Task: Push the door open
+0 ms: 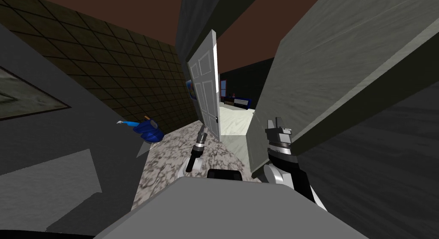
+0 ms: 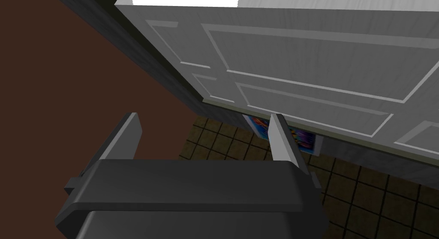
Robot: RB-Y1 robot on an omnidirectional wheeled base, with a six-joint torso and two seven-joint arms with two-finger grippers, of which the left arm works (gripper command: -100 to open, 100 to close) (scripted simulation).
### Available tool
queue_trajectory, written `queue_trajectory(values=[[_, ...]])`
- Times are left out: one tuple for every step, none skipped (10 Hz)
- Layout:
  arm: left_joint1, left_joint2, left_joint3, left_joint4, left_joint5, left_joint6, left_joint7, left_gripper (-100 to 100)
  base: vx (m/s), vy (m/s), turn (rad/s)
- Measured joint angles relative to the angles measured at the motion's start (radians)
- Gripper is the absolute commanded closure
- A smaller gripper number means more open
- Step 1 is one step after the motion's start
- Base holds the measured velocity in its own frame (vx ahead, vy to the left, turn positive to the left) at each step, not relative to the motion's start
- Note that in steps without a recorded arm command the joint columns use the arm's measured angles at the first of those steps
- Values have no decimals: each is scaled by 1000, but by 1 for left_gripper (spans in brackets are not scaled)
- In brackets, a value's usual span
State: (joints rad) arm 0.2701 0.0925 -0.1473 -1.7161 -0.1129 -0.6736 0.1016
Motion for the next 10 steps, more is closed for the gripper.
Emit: queue_trajectory(values=[[-7,2,-8,18,-4,0,5,-100,96,60,-21],[-17,5,-13,51,-6,-10,11,-100,97,68,-22],[-33,4,-19,77,-10,-11,15,-100,100,75,-29],[-42,2,-29,102,-15,-13,18,-100,97,79,-19],[-47,4,-37,124,-19,-18,22,-100,96,83,-22],[-59,6,-43,154,-21,-24,28,-100,88,98,-24],[-69,6,-50,179,-25,-27,33,-100,97,89,-25],[-79,5,-59,204,-30,-30,36,-100,97,79,-23],[-94,5,-65,232,-33,-32,41,-100,89,66,-26],[-101,3,-74,259,-38,-37,44,-100,82,60,-21]])
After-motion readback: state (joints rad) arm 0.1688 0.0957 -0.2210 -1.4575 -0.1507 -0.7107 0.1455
